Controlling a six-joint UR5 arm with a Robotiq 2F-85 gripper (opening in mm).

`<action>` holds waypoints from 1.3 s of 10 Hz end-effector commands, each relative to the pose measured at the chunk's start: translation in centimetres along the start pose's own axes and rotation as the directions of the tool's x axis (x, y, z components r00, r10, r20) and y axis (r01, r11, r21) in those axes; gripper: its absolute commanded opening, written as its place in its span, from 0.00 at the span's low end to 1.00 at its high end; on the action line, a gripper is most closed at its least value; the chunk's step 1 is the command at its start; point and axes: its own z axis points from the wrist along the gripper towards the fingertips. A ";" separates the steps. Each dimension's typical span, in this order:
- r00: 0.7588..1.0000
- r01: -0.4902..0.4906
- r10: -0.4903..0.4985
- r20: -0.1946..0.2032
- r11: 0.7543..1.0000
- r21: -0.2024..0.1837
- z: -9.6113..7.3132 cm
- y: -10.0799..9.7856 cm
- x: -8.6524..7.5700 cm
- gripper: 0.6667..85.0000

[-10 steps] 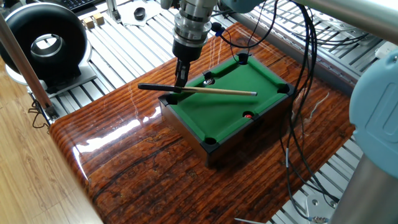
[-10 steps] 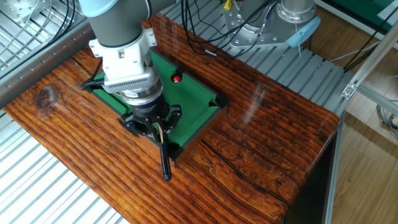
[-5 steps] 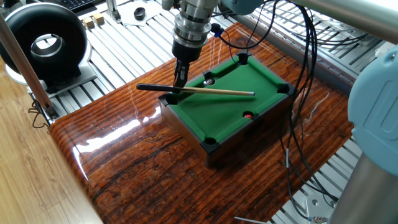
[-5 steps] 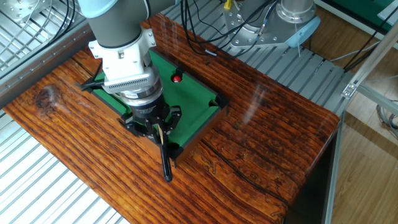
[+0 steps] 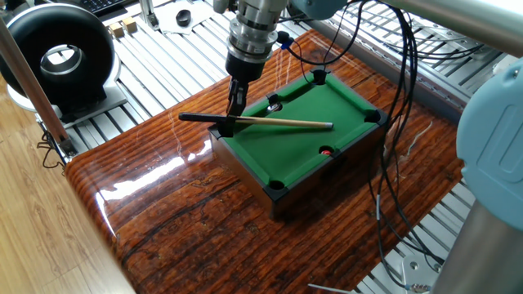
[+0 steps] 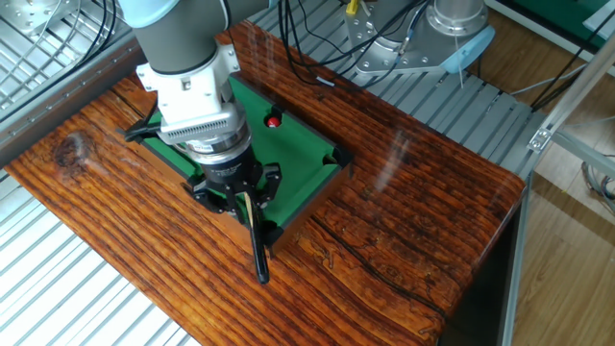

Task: Hit the pool ball

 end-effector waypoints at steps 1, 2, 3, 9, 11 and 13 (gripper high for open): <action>1.000 -0.002 0.002 0.017 1.000 -0.006 -0.2 0.0 -0.4 0.46; 1.000 -0.003 0.004 0.019 1.000 -0.007 -0.2 0.0 -0.4 0.47; 1.000 -0.004 0.004 0.023 1.000 -0.011 -0.2 0.1 -0.5 0.47; 0.997 -0.067 0.067 0.029 0.998 -0.006 -0.8 -0.3 -1.1 0.62; 0.996 -0.086 0.086 0.024 0.996 0.003 -0.8 -0.6 -1.1 0.63; 0.995 -0.095 0.095 0.024 0.995 0.005 -0.9 -0.6 -1.1 0.63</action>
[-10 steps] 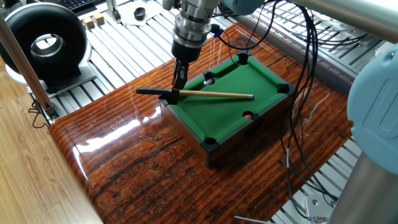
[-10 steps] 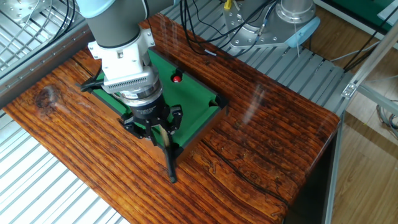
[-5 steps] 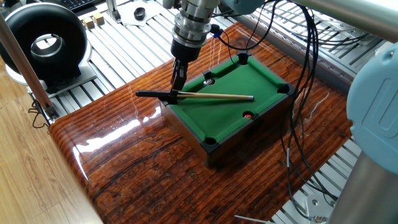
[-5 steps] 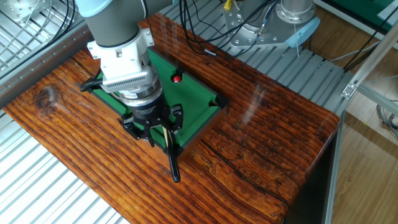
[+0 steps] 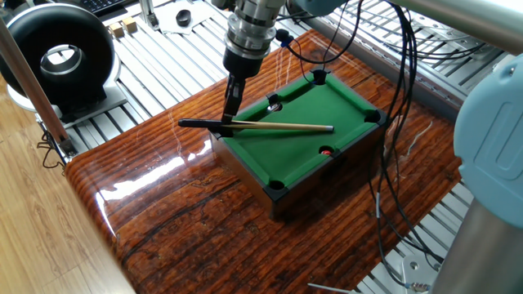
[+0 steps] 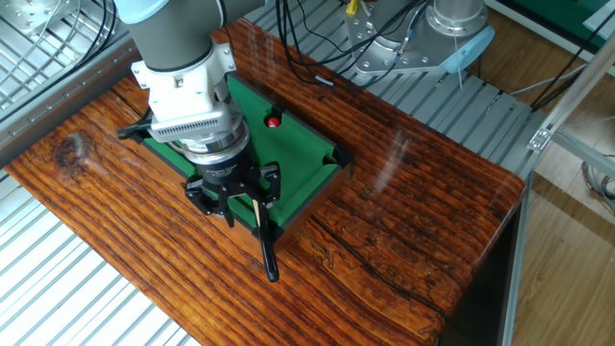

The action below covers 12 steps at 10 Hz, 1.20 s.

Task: Hit the pool ball

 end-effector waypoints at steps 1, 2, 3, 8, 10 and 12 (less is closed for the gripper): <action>1.000 -0.029 0.028 0.009 1.000 0.005 -0.2 -0.3 -0.3 0.63; 0.999 -0.034 0.034 -0.001 0.999 0.015 -0.2 -0.5 -0.1 0.63; 0.999 -0.043 0.043 -0.002 0.999 0.016 -0.1 -0.6 -0.1 0.63; 0.944 -0.322 0.327 -0.039 0.941 0.099 -0.4 -2.5 1.0 0.64; 0.928 -0.366 0.371 -0.034 0.926 0.094 -1.6 -2.6 0.5 0.65; 0.911 -0.403 0.409 -0.044 0.909 0.102 -3.3 -2.7 0.3 0.65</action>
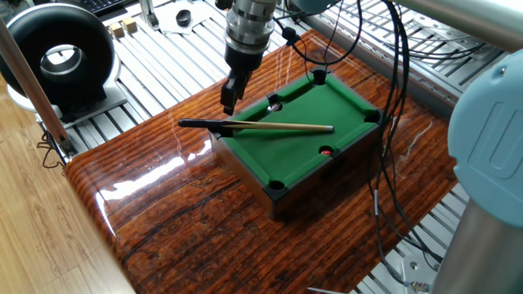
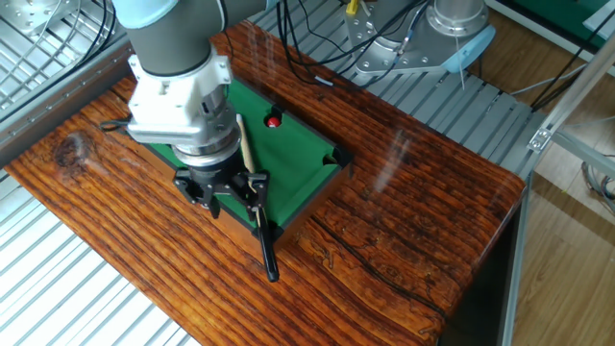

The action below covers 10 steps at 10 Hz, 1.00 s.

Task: Hit the pool ball

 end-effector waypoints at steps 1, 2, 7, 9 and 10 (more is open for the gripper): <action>0.994 -0.110 0.110 0.002 0.994 -0.005 -1.9 0.0 -0.6 0.64; 0.988 -0.152 0.152 0.008 0.988 -0.011 -2.0 0.0 -0.8 0.59; 0.895 -0.439 0.445 0.038 0.859 0.265 -4.7 -9.7 1.9 0.00; 0.866 -0.497 0.494 0.074 0.835 0.236 -4.8 -10.0 1.4 0.00; 0.864 -0.502 0.495 0.090 0.837 0.217 -4.8 -9.9 0.8 0.00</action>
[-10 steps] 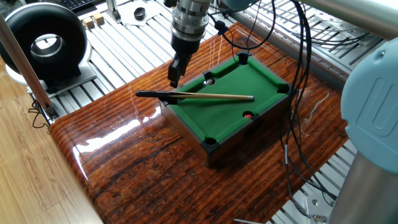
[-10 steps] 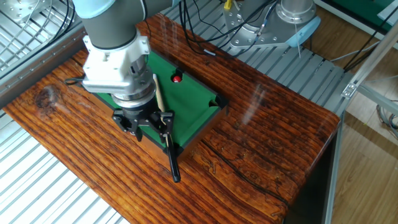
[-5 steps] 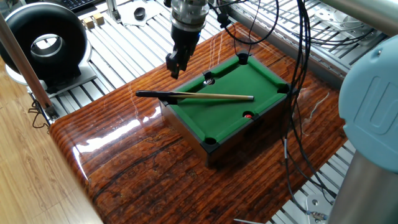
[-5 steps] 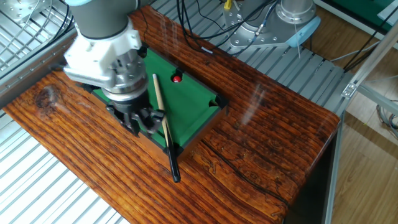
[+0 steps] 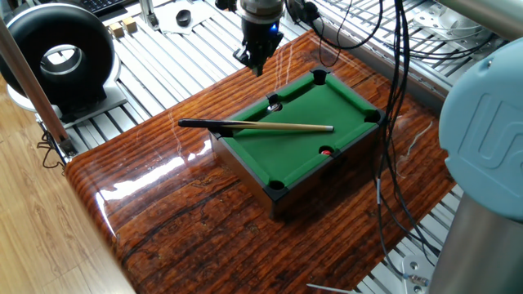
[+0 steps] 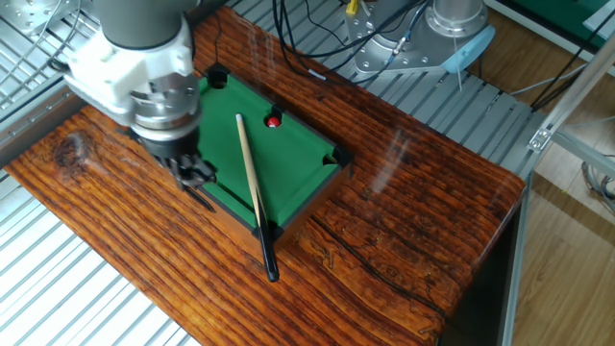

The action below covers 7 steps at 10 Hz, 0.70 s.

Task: Hit the pool ball

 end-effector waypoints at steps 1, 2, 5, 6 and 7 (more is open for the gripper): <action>0.995 -0.099 0.099 0.032 0.995 -0.014 -0.4 -0.8 -1.2 0.00; 0.995 -0.094 0.095 0.038 0.995 -0.013 -0.2 -0.8 -1.5 0.00; 0.994 -0.097 0.098 0.042 0.995 -0.024 -0.2 -0.4 -1.6 0.00; 0.994 -0.098 0.099 0.044 0.995 -0.026 -0.2 -0.4 -1.7 0.00; 0.994 -0.100 0.101 0.044 0.995 -0.026 -0.2 -0.3 -1.7 0.00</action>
